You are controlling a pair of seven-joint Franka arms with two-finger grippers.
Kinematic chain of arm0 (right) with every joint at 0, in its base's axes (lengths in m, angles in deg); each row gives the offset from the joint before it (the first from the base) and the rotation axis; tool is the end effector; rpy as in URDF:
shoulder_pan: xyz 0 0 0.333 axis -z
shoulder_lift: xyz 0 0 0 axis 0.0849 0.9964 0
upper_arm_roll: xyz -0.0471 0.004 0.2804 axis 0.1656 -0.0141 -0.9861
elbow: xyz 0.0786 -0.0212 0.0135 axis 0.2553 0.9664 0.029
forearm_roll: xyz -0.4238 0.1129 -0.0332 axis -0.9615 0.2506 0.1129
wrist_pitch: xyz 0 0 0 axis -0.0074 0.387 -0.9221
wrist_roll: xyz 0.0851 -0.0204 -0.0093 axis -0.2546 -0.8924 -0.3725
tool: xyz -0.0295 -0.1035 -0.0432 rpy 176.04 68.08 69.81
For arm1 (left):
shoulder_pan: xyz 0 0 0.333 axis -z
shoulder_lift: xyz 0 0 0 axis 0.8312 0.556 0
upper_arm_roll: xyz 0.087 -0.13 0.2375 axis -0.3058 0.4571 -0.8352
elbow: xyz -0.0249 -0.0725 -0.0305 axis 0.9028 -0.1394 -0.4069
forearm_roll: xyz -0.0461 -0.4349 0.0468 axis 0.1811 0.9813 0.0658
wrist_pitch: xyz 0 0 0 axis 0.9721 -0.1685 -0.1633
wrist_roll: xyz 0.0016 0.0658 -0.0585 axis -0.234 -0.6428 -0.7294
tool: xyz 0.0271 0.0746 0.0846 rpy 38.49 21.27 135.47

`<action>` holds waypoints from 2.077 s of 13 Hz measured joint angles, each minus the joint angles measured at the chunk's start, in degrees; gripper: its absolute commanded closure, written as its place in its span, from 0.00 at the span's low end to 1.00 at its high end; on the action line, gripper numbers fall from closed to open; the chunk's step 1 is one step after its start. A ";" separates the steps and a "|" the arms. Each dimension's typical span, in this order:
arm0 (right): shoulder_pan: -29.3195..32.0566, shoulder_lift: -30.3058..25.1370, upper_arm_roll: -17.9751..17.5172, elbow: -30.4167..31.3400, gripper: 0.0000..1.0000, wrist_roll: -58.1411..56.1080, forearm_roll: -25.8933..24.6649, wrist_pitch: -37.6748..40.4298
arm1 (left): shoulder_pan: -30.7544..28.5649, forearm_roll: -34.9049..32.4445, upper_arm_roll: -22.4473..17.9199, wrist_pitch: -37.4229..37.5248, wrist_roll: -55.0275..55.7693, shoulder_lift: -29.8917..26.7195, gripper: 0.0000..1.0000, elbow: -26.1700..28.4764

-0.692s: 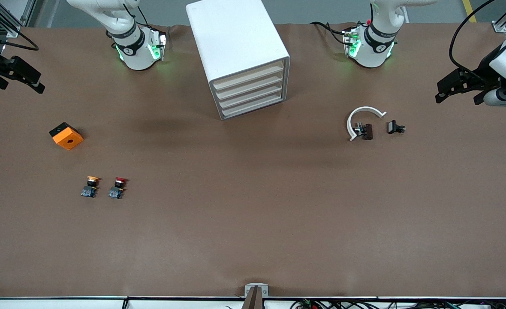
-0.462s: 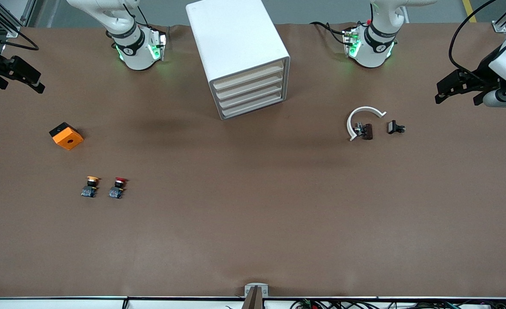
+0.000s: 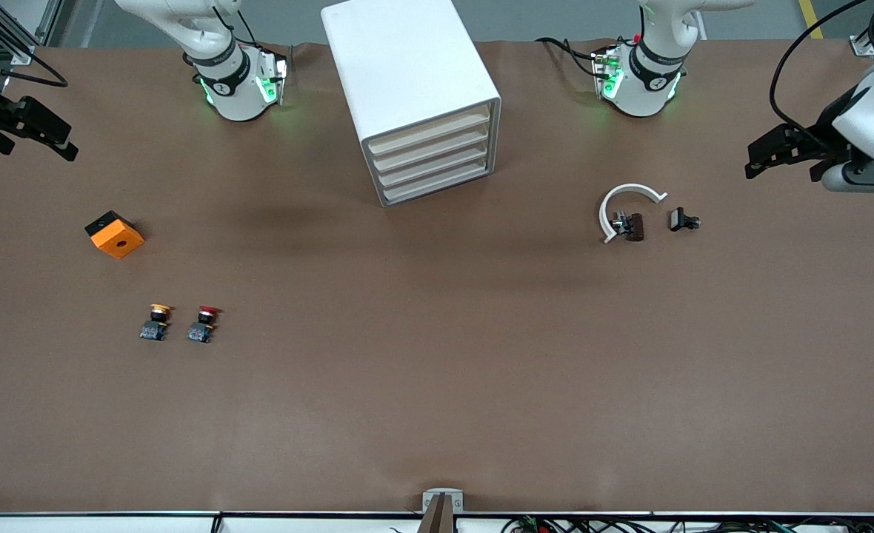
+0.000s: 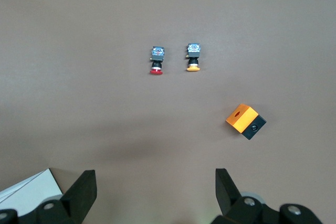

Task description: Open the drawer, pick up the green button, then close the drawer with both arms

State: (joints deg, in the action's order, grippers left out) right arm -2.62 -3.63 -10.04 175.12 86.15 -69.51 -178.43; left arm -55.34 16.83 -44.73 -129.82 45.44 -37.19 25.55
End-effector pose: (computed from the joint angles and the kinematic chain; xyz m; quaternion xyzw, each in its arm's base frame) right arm 0.5352 -0.0208 0.6144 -0.9983 0.0568 -0.0156 0.0028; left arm 0.5718 -0.0440 0.5655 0.9982 -0.0227 -0.0530 0.0150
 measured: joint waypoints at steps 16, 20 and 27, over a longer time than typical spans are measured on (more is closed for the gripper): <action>0.00 -0.20 0.18 0.71 0.00 -0.78 0.79 0.69 | 6.61 0.00 10.86 -10.48 12.75 23.65 0.00 2.48; 0.00 -0.22 0.18 0.75 0.00 -0.78 0.80 0.71 | 11.58 -0.22 10.95 -14.51 28.78 29.10 0.00 2.30; 0.00 -0.23 0.17 0.76 0.00 -0.83 0.82 0.71 | 15.09 1.61 11.14 -15.10 66.18 37.89 0.00 -5.17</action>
State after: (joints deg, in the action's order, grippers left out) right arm -2.62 -3.86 -9.87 175.88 85.32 -68.70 -177.72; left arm -40.25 18.44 -33.58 -144.92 111.62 0.70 20.38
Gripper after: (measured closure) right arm 0.000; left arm 0.000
